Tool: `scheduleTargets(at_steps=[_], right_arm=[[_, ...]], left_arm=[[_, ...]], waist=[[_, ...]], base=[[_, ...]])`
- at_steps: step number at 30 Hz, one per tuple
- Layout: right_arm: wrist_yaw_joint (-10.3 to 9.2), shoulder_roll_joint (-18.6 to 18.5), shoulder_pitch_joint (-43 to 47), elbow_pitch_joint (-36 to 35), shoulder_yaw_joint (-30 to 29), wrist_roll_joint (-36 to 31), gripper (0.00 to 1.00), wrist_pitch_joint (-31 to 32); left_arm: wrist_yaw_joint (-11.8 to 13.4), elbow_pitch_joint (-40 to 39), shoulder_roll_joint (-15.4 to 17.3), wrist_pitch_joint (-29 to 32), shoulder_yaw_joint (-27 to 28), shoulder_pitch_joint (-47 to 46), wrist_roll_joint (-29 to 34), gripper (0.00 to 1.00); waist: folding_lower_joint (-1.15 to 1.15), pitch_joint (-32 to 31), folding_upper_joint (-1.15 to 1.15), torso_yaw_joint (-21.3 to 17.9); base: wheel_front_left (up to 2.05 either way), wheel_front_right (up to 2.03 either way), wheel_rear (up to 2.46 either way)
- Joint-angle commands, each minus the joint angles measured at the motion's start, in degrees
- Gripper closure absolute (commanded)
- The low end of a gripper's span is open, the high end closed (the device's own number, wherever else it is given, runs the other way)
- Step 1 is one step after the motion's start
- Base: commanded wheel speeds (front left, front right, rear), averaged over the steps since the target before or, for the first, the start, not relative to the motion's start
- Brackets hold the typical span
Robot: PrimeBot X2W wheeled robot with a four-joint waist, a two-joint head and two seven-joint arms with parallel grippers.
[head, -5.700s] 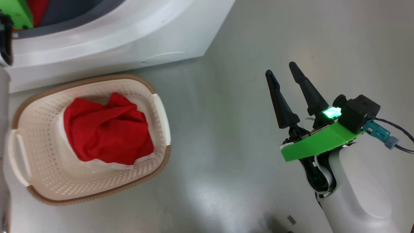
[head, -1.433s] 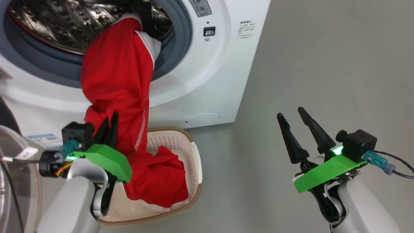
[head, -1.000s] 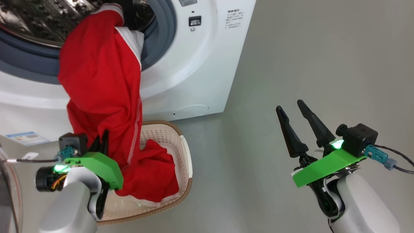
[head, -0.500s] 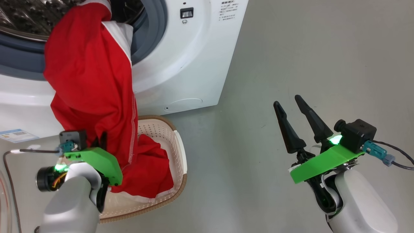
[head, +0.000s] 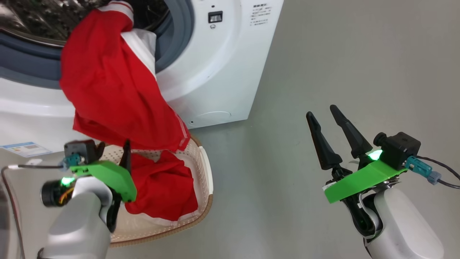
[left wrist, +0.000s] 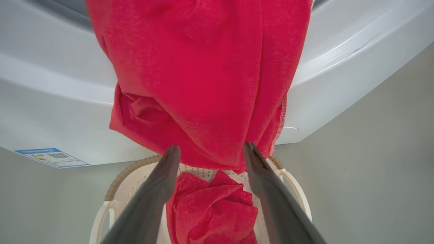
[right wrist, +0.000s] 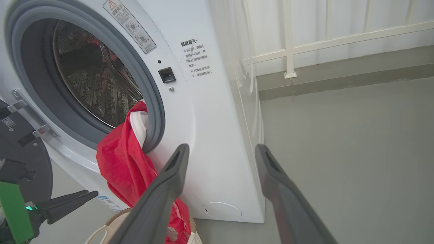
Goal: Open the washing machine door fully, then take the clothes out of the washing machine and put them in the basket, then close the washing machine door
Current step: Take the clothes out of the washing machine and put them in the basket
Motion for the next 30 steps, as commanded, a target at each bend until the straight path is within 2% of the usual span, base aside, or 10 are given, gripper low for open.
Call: scheduleTargets(at_steps=[1, 14, 19, 30], right_arm=[[0.09, -0.1, 0.1, -1.5, 0.9, -0.4, 0.00, -0.7], [0.09, -0.6, 1.0, -1.4, 0.8, -0.2, 0.00, -0.7], [0.09, -0.7, 1.1, -1.6, 0.9, -0.2, 0.00, -0.7], [0.09, -0.7, 1.7, -2.6, 0.6, -0.6, 0.00, -0.7]], left_arm=[[-0.3, -1.8, 2.2, -0.8, 1.5, 0.0, 0.5, 0.00], [1.2, -14.4, 3.6, -0.8, 4.5, 6.4, 3.8, 0.00], [1.6, -18.3, 4.0, -0.8, 6.0, 9.0, 4.4, 0.00], [3.8, -32.3, 5.5, -0.8, 11.4, 17.0, 6.7, 0.00]], waist=[[0.00, -0.4, 0.00, 0.5], [0.00, -2.5, 0.00, 2.2], [0.00, -2.6, 0.00, 2.2], [0.00, -2.2, 0.00, 1.5]], base=[[0.00, 0.00, 0.00], [0.00, 0.00, 0.00], [0.00, 0.00, 0.00], [0.00, 0.00, 0.00]])
